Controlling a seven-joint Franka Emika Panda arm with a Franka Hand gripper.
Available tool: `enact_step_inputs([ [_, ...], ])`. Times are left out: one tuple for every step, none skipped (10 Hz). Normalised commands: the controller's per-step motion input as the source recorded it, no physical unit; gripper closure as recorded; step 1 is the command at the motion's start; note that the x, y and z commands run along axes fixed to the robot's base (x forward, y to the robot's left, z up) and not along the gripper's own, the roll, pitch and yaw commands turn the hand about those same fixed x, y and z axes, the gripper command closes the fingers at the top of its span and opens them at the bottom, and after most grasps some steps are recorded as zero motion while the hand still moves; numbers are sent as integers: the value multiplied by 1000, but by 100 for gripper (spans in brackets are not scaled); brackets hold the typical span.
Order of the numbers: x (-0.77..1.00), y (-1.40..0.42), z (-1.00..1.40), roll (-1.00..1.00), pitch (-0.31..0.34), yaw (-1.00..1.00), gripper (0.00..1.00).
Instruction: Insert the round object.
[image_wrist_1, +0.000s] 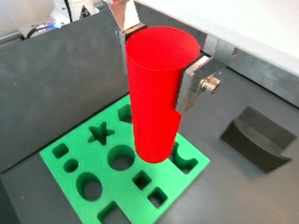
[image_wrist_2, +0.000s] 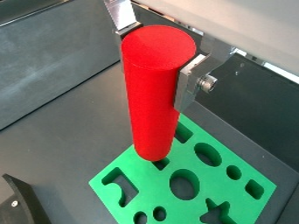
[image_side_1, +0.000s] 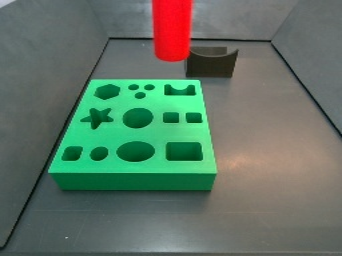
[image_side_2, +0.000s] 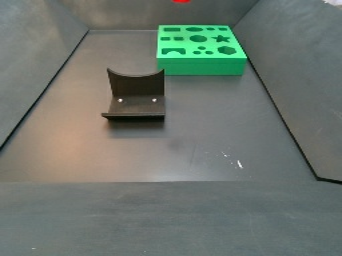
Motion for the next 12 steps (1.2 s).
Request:
enact_step_inputs([
  [-229,0,-794,61,-241,-126,100],
  [-223,-71,-780,57,-244,-200,100],
  [-254,-54,-786,40,-250,-131,100],
  [-383,-100,-757,0,-264,-49,100],
  [-266,-114,-777,-57,-209,-51,100],
  [-157,-80,-514,0,-121,-51,100],
  [-71,-120,-431,0,-100,-14,100],
  [-80,-151,-400,0,-90,-11,100],
  [-9,-151,-343,0,-24,-37,100],
  [-46,-54,-220,31,0,-40,100],
  [-203,0,-140,21,0,-74,100],
  [-329,0,-57,16,0,-114,100],
])
